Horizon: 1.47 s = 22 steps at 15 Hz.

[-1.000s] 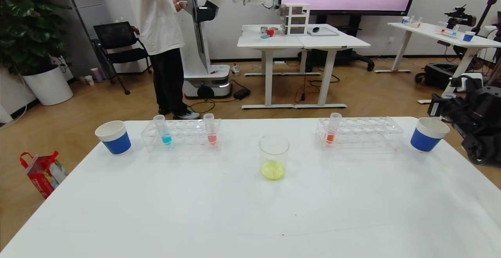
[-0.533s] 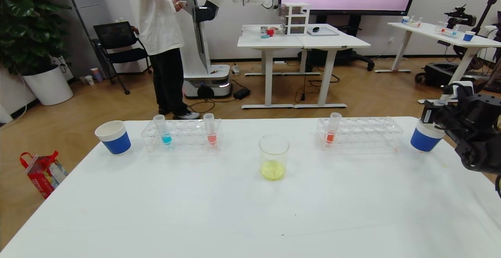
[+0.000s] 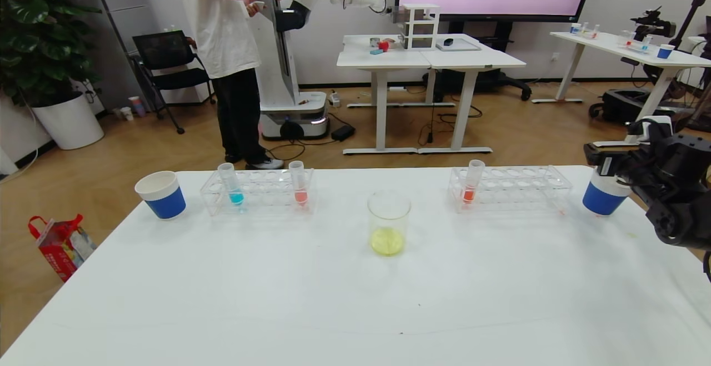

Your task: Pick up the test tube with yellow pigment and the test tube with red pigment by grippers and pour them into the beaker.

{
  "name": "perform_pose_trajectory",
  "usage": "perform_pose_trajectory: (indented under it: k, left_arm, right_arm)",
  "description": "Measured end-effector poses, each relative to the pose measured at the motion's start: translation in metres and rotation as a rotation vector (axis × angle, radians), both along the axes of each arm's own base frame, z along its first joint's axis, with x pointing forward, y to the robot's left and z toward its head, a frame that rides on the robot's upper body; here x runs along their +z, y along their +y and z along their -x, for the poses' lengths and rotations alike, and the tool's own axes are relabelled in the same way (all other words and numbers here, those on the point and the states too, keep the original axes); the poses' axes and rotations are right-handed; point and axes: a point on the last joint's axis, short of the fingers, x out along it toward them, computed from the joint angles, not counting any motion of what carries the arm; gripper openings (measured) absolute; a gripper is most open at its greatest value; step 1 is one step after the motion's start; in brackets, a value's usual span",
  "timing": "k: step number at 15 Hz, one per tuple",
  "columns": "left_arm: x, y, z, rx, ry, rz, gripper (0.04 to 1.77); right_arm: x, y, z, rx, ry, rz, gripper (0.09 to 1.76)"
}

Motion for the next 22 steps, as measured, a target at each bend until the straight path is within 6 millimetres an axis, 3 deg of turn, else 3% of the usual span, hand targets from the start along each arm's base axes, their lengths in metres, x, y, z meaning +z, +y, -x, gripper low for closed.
perform_pose_trajectory:
  k: [6, 8, 11, 15, 16, 19, 22]
  left_arm:
    - [0.000, 0.000, 0.000, 0.000, 0.000, 0.000, 1.75]
    - [0.000, 0.000, 0.000, 0.000, 0.000, 0.000, 1.75]
    - [0.000, 0.000, 0.000, 0.000, 0.000, 0.000, 1.75]
    - [0.000, 0.000, 0.000, 0.000, 0.000, 0.000, 1.75]
    - [0.000, 0.000, 0.000, 0.000, 0.000, 0.000, 1.75]
    - [0.000, 0.000, 0.000, 0.000, 0.000, 0.000, 1.75]
    - [0.000, 0.000, 0.000, 0.000, 0.000, 0.000, 1.75]
  right_arm:
    - [0.016, 0.011, -0.001, 0.031, -0.037, 0.012, 1.74]
    - [0.029, 0.027, -0.001, 0.064, -0.031, 0.008, 1.74]
    - [0.060, 0.070, 0.008, 0.155, -0.008, -0.007, 1.74]
    - [0.096, 0.149, 0.040, 0.346, -0.016, -0.010, 1.74]
    - [0.101, 0.161, 0.049, 0.377, -0.021, -0.010, 1.74]
    - [0.113, 0.181, 0.076, 0.405, -0.039, -0.009, 1.74]
    - [0.128, 0.180, 0.105, 0.408, -0.076, -0.006, 1.74]
